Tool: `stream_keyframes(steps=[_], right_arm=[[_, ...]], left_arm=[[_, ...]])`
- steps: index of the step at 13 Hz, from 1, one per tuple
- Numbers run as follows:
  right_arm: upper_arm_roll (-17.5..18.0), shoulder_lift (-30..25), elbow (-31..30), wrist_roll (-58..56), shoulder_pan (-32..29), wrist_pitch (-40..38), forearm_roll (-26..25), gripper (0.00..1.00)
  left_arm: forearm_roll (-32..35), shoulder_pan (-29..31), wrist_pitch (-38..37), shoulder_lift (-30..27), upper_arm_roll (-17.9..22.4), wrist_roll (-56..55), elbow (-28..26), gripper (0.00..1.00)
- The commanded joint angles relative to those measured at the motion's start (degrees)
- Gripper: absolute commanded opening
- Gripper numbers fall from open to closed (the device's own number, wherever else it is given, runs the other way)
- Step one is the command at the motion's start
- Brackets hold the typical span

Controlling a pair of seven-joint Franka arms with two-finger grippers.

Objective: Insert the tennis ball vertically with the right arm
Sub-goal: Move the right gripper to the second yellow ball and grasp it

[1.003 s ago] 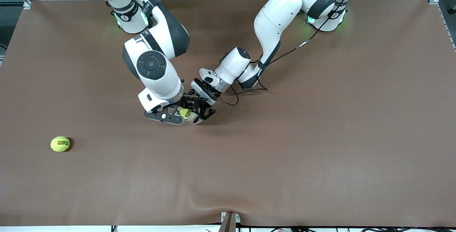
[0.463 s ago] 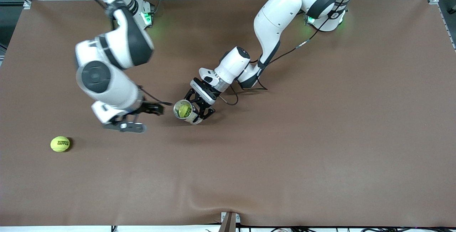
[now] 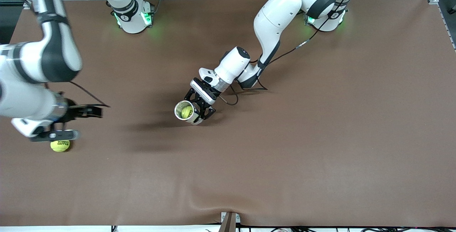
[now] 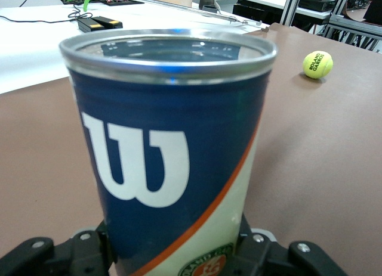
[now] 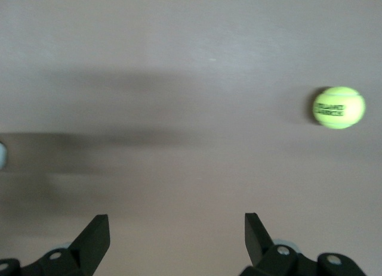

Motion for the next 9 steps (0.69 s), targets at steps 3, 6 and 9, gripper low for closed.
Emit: stream_keyframes(steps=[3,6,9], right_arm=[[1.2,0.4,-3.9,-12.2,-10.9,7.9,-0.8,1.0],[1.2,0.8,-12.0,-14.8,-15.2,20.7,-2.9,1.0],[1.1,3.8,-14.5,-15.0,-17.5,27.6,-5.2,1.0]], left_arm=[[-1.3,-0.5,0.2,1.2,0.3,-0.2,0.8,0.79],[-1.3,-0.6,0.2,1.2,0.3,-0.2,0.9,0.8],[-1.3,-0.6,0.2,1.2,0.4,-0.2,0.9,0.78]])
